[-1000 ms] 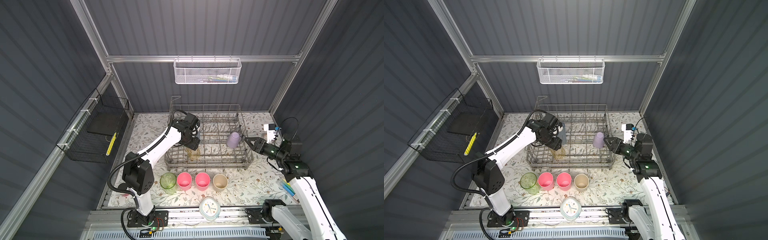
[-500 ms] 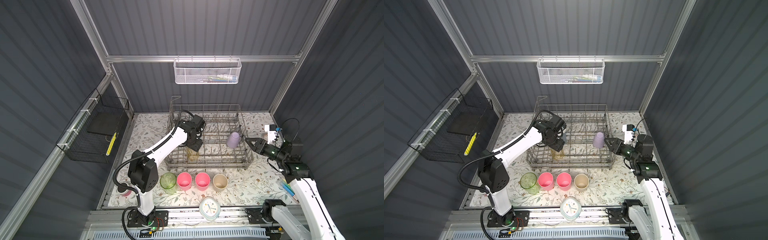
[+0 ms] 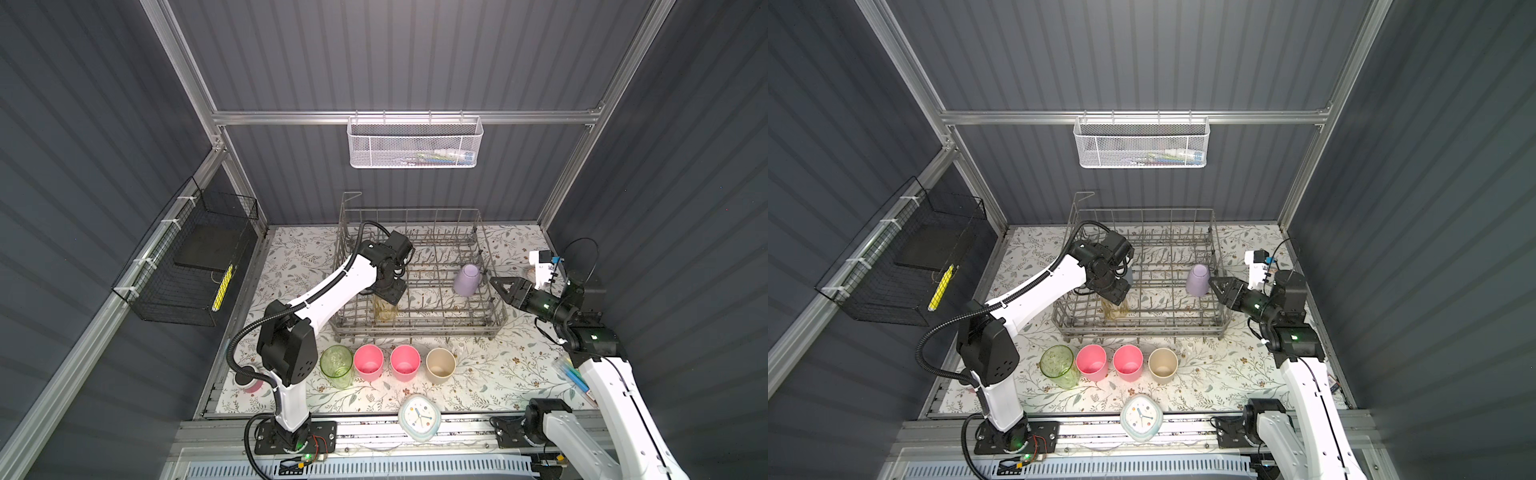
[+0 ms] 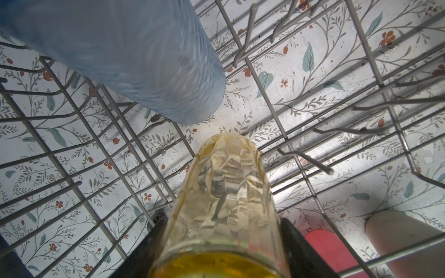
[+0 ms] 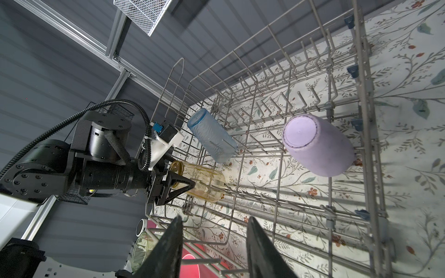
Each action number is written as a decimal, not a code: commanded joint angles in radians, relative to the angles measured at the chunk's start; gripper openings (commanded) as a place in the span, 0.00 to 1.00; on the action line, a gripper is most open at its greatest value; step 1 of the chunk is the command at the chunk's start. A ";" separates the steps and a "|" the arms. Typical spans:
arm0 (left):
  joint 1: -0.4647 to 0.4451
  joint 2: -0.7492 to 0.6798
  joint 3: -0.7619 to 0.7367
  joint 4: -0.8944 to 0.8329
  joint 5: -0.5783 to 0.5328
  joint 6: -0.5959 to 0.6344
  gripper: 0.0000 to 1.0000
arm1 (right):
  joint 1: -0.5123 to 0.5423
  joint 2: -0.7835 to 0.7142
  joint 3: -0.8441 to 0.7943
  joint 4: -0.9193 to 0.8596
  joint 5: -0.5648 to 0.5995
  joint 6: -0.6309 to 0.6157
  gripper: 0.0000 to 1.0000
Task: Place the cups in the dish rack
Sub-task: 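Lower the yellow cup into the rack beside the blue cup and release, then raise the left gripper while the right gripper moves toward the pink cups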
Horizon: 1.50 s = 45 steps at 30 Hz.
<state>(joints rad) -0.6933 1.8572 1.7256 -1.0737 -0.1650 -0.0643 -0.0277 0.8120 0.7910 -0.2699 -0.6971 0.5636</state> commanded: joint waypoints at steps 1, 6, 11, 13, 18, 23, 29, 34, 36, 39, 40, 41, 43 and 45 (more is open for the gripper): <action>-0.006 0.006 0.020 -0.048 0.002 -0.016 0.56 | -0.006 -0.008 -0.009 0.006 -0.016 -0.012 0.45; -0.008 -0.020 0.033 -0.055 0.009 -0.012 0.76 | -0.006 -0.008 -0.009 0.008 -0.020 -0.011 0.45; -0.008 -0.046 0.040 -0.054 0.000 -0.010 0.87 | -0.006 -0.010 -0.006 0.009 -0.024 -0.011 0.45; -0.008 -0.060 0.044 -0.049 -0.001 -0.010 0.91 | -0.006 -0.010 -0.003 0.009 -0.023 -0.011 0.45; -0.008 -0.125 0.059 -0.002 -0.003 -0.012 0.95 | -0.006 -0.016 0.010 0.004 -0.029 -0.021 0.46; -0.008 -0.235 0.037 0.121 -0.054 -0.011 0.96 | -0.005 -0.043 0.029 -0.028 -0.030 -0.056 0.46; -0.007 -0.395 -0.079 0.327 -0.093 -0.005 0.96 | 0.073 -0.104 0.071 -0.160 0.043 -0.159 0.46; -0.006 -0.468 -0.154 0.446 -0.095 -0.018 1.00 | 0.302 -0.186 0.079 -0.233 0.229 -0.272 0.47; -0.006 -0.472 -0.163 0.466 -0.094 -0.025 1.00 | 0.398 -0.204 0.068 -0.233 0.282 -0.289 0.47; -0.006 -0.472 -0.173 0.490 -0.083 -0.031 1.00 | 0.554 -0.206 0.048 -0.215 0.347 -0.311 0.48; -0.006 -0.475 -0.177 0.498 -0.076 -0.031 1.00 | 0.607 -0.199 0.044 -0.211 0.399 -0.323 0.48; -0.006 -0.479 -0.185 0.510 -0.074 -0.032 1.00 | 0.660 -0.187 0.044 -0.211 0.437 -0.334 0.48; -0.006 -0.490 -0.200 0.531 -0.077 -0.035 1.00 | 0.753 -0.149 0.054 -0.213 0.520 -0.358 0.48; -0.006 -0.496 -0.208 0.536 -0.097 -0.044 1.00 | 0.835 -0.093 0.075 -0.217 0.581 -0.383 0.48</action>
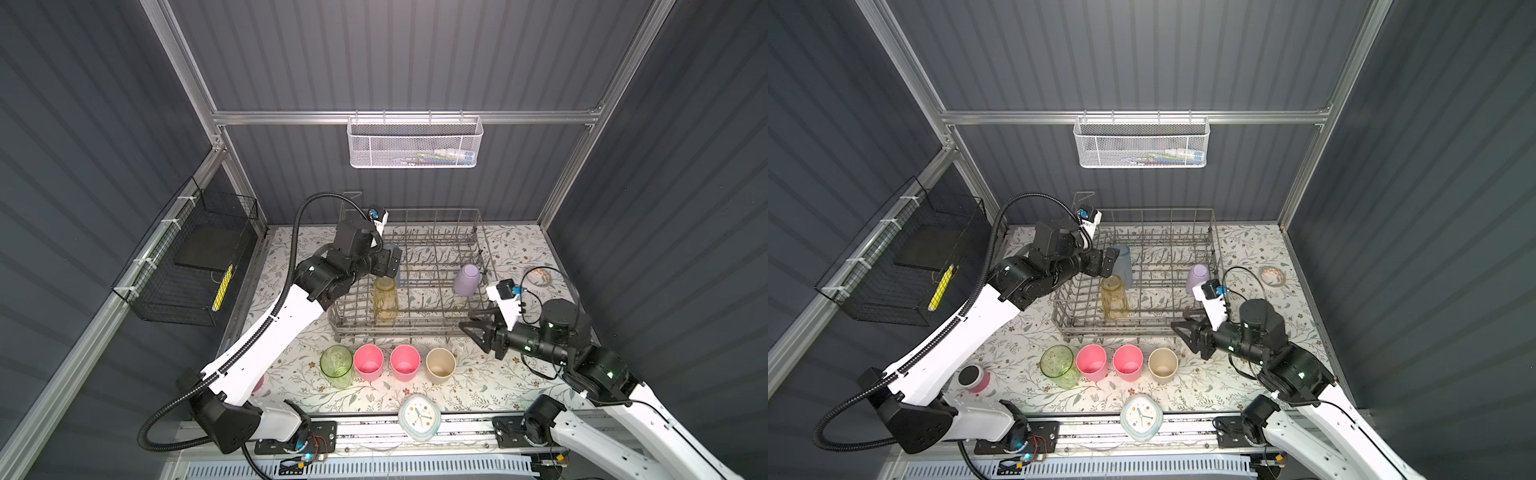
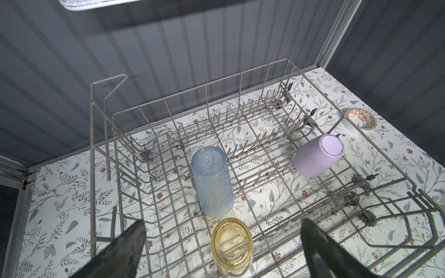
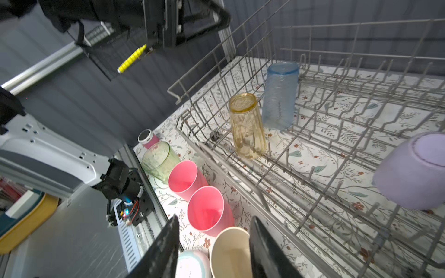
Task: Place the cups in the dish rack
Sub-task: 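Raise the left gripper while the right gripper moves toward the pink cups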
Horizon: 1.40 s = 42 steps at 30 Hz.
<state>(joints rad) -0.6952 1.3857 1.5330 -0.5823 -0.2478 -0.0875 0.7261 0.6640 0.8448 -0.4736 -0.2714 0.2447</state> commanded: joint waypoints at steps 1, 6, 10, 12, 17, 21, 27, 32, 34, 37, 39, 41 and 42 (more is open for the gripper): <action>-0.004 -0.026 -0.018 0.043 -0.026 -0.025 1.00 | 0.124 0.092 0.033 -0.013 0.180 -0.080 0.48; -0.001 -0.039 -0.032 0.039 -0.084 -0.052 1.00 | 0.280 0.276 0.087 0.067 0.216 -0.147 0.48; 0.006 -0.049 -0.045 0.031 -0.102 -0.078 1.00 | 0.346 0.423 0.149 0.127 0.202 -0.199 0.48; 0.012 -0.059 -0.055 0.030 -0.108 -0.086 1.00 | 0.371 0.501 0.185 0.136 0.199 -0.227 0.48; 0.030 -0.090 -0.090 0.041 -0.126 -0.101 1.00 | 0.408 0.617 0.253 0.118 0.180 -0.263 0.48; 0.050 -0.112 -0.105 0.045 -0.120 -0.102 1.00 | 0.424 0.643 0.256 0.091 0.178 -0.260 0.48; 0.068 -0.125 -0.111 0.047 -0.096 -0.104 1.00 | 0.426 0.585 0.207 -0.094 0.267 -0.214 0.48; 0.077 -0.131 -0.152 0.054 -0.076 -0.107 1.00 | 0.429 0.529 0.157 -0.184 0.293 -0.116 0.48; 0.079 -0.128 -0.151 0.052 -0.071 -0.104 1.00 | 0.440 0.521 0.141 -0.215 0.306 -0.082 0.48; 0.083 -0.128 -0.149 0.052 -0.063 -0.100 1.00 | 0.459 0.528 0.120 -0.256 0.330 -0.034 0.48; 0.087 -0.126 -0.148 0.053 -0.056 -0.098 1.00 | 0.473 0.539 0.109 -0.266 0.334 -0.004 0.48; 0.089 -0.122 -0.150 0.056 -0.047 -0.100 1.00 | 0.487 0.554 0.096 -0.265 0.335 0.024 0.48; 0.090 -0.121 -0.150 0.060 -0.043 -0.100 1.00 | 0.494 0.559 0.093 -0.266 0.341 0.031 0.48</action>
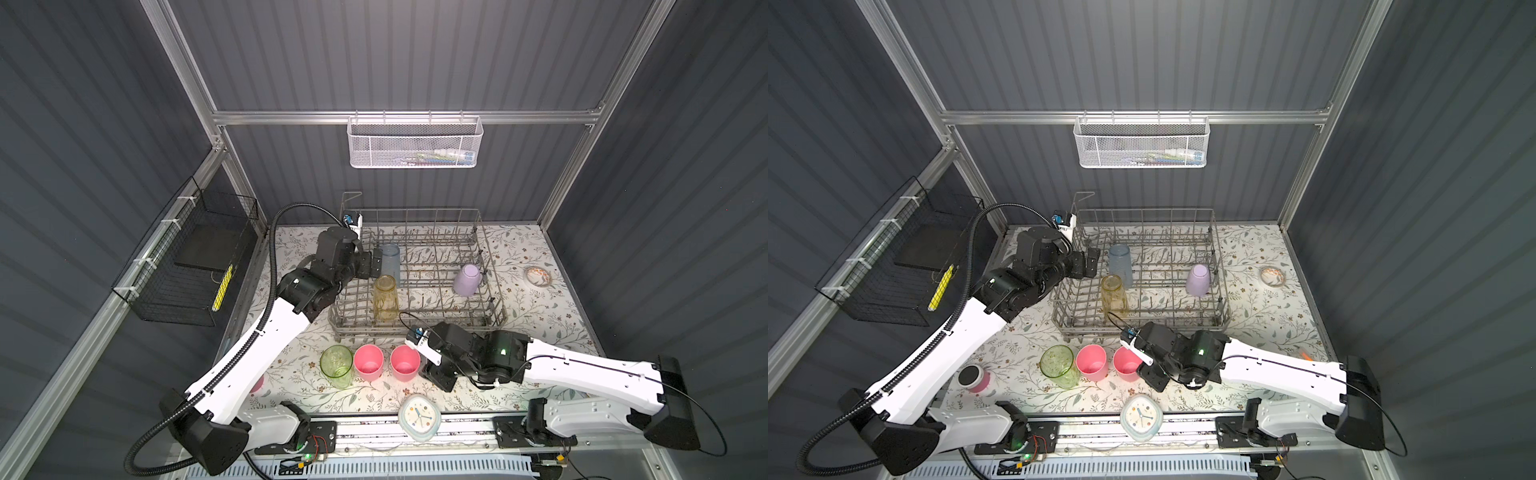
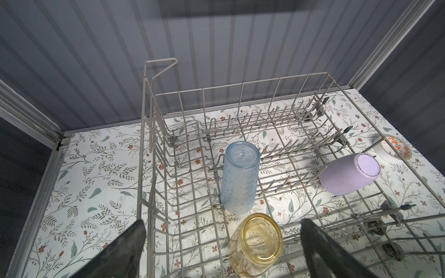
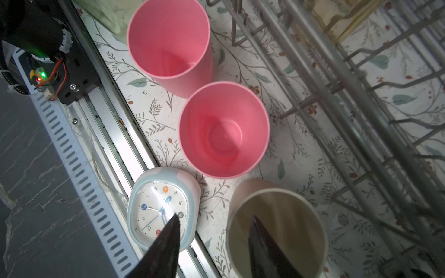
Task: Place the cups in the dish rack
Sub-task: 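Raise the left gripper while the right gripper moves toward the pink cups, then grasp the beige cup rim with the right gripper and lift it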
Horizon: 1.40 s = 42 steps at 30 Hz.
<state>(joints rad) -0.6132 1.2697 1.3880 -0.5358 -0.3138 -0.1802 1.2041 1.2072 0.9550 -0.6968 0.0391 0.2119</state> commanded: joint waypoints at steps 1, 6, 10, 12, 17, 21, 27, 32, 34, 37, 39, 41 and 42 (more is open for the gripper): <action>0.009 -0.004 -0.006 0.014 0.026 -0.008 1.00 | 0.022 0.021 -0.023 -0.045 0.041 0.073 0.48; 0.012 -0.008 -0.020 0.023 0.042 -0.012 1.00 | 0.028 0.027 -0.040 -0.043 0.077 0.092 0.48; 0.018 -0.004 -0.018 0.022 0.055 -0.004 1.00 | 0.028 0.040 -0.055 -0.027 0.090 0.094 0.48; 0.021 -0.005 -0.019 0.022 0.062 -0.005 1.00 | 0.028 0.050 -0.065 -0.022 0.090 0.097 0.48; 0.023 -0.015 -0.036 0.029 0.067 -0.012 1.00 | 0.028 0.071 -0.080 -0.011 0.084 0.097 0.40; 0.026 -0.016 -0.033 0.025 0.069 -0.011 1.00 | 0.028 0.079 -0.080 -0.007 0.088 0.089 0.31; 0.027 -0.010 -0.030 0.025 0.074 -0.012 1.00 | 0.029 0.083 -0.061 -0.032 0.088 0.091 0.17; 0.029 -0.004 -0.027 0.027 0.078 -0.013 1.00 | 0.032 0.042 -0.027 -0.095 0.111 0.095 0.08; 0.030 -0.001 -0.026 0.027 0.081 -0.012 1.00 | 0.033 0.017 -0.005 -0.128 0.122 0.090 0.06; 0.030 0.005 -0.019 0.029 0.087 -0.012 1.00 | 0.033 -0.040 0.036 -0.166 0.122 0.068 0.05; 0.030 0.008 -0.014 0.027 0.093 -0.012 1.00 | 0.033 -0.080 0.067 -0.186 0.128 0.053 0.05; 0.031 0.011 -0.011 0.029 0.098 -0.012 1.00 | 0.032 -0.138 0.101 -0.206 0.127 0.034 0.05; 0.030 0.013 -0.010 0.030 0.099 -0.013 1.00 | 0.032 -0.158 0.118 -0.215 0.121 0.023 0.06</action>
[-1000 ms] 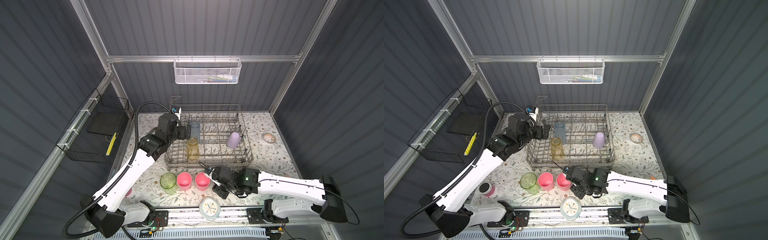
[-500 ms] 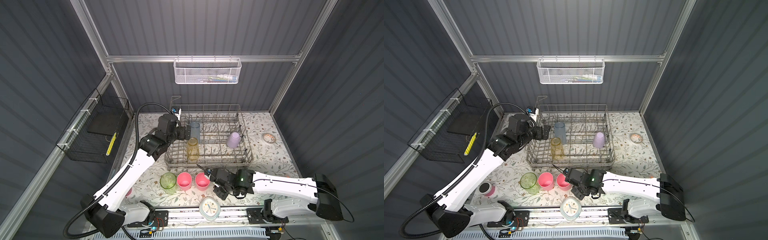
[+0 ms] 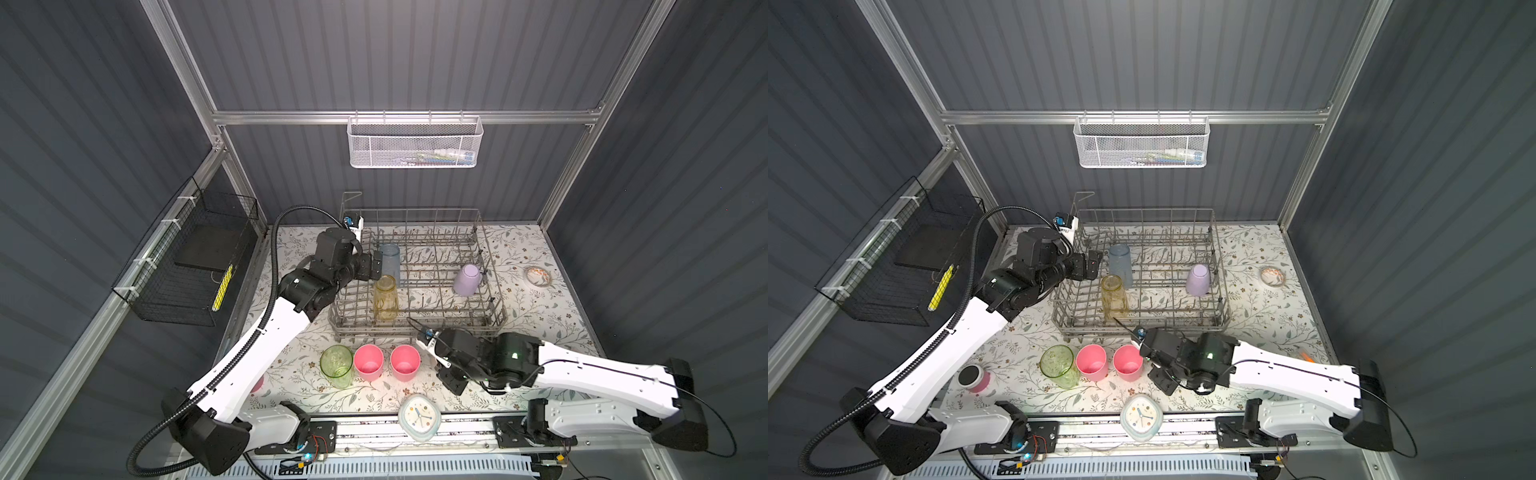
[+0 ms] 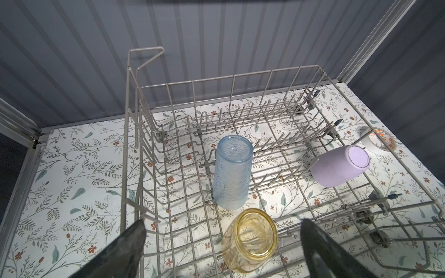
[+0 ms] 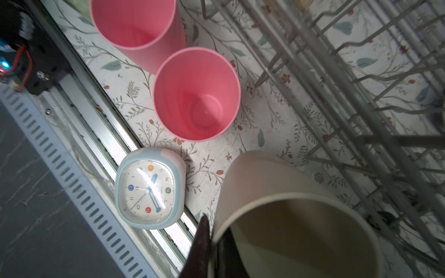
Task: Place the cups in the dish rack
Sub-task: 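Grasp the beige cup rim with the right gripper and lift it, then carry the beige cup over the rack toward the open left gripper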
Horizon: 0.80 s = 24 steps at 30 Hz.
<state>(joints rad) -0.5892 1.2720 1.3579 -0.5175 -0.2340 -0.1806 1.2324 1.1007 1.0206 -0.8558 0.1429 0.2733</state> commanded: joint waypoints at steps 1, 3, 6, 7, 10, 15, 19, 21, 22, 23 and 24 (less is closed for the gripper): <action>0.008 0.013 0.022 0.010 0.020 -0.013 1.00 | 0.004 -0.071 0.066 -0.060 0.011 -0.048 0.07; 0.008 0.019 0.025 0.010 0.024 -0.012 1.00 | 0.004 -0.104 0.088 -0.059 -0.007 -0.064 0.07; 0.008 0.026 0.035 0.009 0.038 -0.014 1.00 | 0.001 -0.151 0.123 -0.039 -0.030 -0.088 0.08; 0.008 0.029 0.036 0.011 0.044 -0.014 1.00 | -0.001 -0.167 0.131 -0.023 -0.036 -0.096 0.08; 0.008 0.032 0.039 0.016 0.064 -0.017 1.00 | -0.020 -0.216 0.144 0.035 -0.066 -0.115 0.08; 0.009 0.030 0.029 0.045 0.146 -0.013 1.00 | -0.117 -0.298 0.120 0.169 -0.210 -0.109 0.07; 0.009 0.026 0.015 0.080 0.231 -0.010 1.00 | -0.249 -0.344 0.069 0.295 -0.377 -0.070 0.07; 0.010 0.029 0.011 0.094 0.273 -0.007 1.00 | -0.312 -0.356 0.041 0.350 -0.447 -0.048 0.07; 0.010 0.032 0.011 0.101 0.303 -0.007 1.00 | -0.344 -0.361 0.029 0.376 -0.487 -0.035 0.07; 0.009 0.035 0.011 0.109 0.329 -0.009 1.00 | -0.367 -0.362 0.019 0.401 -0.530 -0.022 0.07; 0.009 0.039 0.008 0.122 0.358 -0.011 1.00 | -0.398 -0.362 0.006 0.431 -0.566 -0.009 0.07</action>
<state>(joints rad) -0.5869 1.2995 1.3586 -0.4450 0.0116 -0.1883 0.8818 0.7391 1.0557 -0.5579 -0.2642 0.2222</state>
